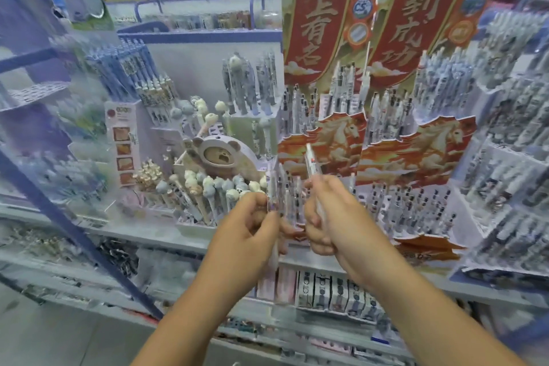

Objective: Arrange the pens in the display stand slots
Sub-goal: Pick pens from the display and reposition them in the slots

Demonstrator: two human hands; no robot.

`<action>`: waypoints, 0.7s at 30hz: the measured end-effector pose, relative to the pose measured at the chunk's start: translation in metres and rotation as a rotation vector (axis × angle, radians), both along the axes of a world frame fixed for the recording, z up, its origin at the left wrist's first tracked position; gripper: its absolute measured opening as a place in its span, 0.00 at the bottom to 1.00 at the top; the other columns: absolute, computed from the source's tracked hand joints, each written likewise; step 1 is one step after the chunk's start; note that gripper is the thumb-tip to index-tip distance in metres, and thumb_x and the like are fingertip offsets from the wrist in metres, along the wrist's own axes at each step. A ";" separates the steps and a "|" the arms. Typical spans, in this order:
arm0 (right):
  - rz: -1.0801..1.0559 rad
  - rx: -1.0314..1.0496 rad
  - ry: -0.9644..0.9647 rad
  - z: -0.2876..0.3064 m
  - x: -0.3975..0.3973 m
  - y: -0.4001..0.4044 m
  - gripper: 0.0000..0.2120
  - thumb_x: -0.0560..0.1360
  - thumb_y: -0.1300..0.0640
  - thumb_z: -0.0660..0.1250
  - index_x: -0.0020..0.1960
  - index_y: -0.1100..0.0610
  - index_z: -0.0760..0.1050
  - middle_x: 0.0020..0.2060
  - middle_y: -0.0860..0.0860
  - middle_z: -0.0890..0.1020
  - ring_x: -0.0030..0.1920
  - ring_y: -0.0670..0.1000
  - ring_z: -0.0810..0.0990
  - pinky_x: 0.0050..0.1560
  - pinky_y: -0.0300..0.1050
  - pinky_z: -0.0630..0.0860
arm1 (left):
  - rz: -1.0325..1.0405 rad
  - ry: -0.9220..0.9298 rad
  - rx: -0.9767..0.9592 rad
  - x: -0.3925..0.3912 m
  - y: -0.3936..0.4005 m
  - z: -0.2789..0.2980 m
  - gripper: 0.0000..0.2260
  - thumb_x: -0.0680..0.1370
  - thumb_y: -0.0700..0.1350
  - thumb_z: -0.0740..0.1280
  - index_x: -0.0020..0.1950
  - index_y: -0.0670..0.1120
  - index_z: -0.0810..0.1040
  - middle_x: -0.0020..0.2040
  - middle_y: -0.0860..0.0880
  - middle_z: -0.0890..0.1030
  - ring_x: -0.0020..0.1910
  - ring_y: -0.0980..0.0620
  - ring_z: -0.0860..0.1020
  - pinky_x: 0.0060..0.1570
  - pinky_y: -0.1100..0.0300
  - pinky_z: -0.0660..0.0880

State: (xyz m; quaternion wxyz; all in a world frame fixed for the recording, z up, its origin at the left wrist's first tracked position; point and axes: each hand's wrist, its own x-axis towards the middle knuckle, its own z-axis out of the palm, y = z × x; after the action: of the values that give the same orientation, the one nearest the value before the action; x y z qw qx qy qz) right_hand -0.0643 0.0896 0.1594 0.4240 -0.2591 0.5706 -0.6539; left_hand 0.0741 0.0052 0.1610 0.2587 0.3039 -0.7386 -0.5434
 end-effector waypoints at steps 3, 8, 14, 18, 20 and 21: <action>-0.118 -0.010 0.067 0.004 0.006 -0.017 0.13 0.85 0.47 0.57 0.54 0.54 0.74 0.33 0.52 0.73 0.25 0.52 0.68 0.28 0.46 0.67 | -0.012 0.052 0.004 0.005 -0.033 0.005 0.06 0.84 0.45 0.63 0.51 0.44 0.76 0.41 0.51 0.87 0.41 0.37 0.83 0.51 0.38 0.80; -0.267 0.076 0.262 0.007 0.009 -0.035 0.10 0.82 0.48 0.65 0.49 0.48 0.84 0.44 0.41 0.87 0.48 0.39 0.84 0.54 0.46 0.78 | -0.120 0.073 -0.098 0.000 -0.074 0.008 0.08 0.81 0.49 0.67 0.43 0.50 0.82 0.37 0.52 0.84 0.35 0.49 0.80 0.38 0.62 0.76; -0.419 0.160 0.451 0.021 -0.007 -0.014 0.09 0.80 0.46 0.67 0.51 0.46 0.85 0.39 0.47 0.85 0.39 0.41 0.82 0.43 0.42 0.79 | -0.192 0.083 -0.182 -0.026 -0.095 0.021 0.02 0.78 0.49 0.71 0.49 0.54 0.83 0.40 0.49 0.83 0.36 0.52 0.79 0.36 0.64 0.76; -0.545 0.158 0.493 0.037 -0.033 0.011 0.07 0.80 0.52 0.69 0.57 0.48 0.81 0.39 0.50 0.82 0.35 0.42 0.80 0.38 0.38 0.77 | -0.194 0.101 -0.218 -0.051 -0.093 0.031 0.04 0.80 0.49 0.70 0.51 0.59 0.80 0.41 0.46 0.82 0.38 0.47 0.80 0.36 0.61 0.77; -0.577 0.140 0.504 0.046 -0.047 0.021 0.05 0.81 0.57 0.68 0.56 0.50 0.80 0.40 0.51 0.83 0.36 0.46 0.82 0.36 0.40 0.78 | -0.199 0.146 -0.182 -0.062 -0.088 0.037 0.08 0.79 0.46 0.71 0.52 0.60 0.78 0.42 0.50 0.82 0.41 0.45 0.83 0.41 0.55 0.82; -0.580 0.134 0.505 0.050 -0.053 0.025 0.05 0.81 0.58 0.68 0.55 0.51 0.80 0.41 0.52 0.84 0.36 0.48 0.83 0.35 0.41 0.79 | -0.205 0.153 -0.176 -0.067 -0.085 0.041 0.09 0.79 0.45 0.71 0.54 0.59 0.77 0.43 0.52 0.82 0.41 0.47 0.84 0.41 0.55 0.83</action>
State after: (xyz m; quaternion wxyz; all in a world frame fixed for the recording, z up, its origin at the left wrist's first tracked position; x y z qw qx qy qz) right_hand -0.1176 0.1148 0.2093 0.0835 -0.2115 0.7479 -0.6236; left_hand 0.0071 -0.0800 0.2018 0.2831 0.1607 -0.7886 -0.5217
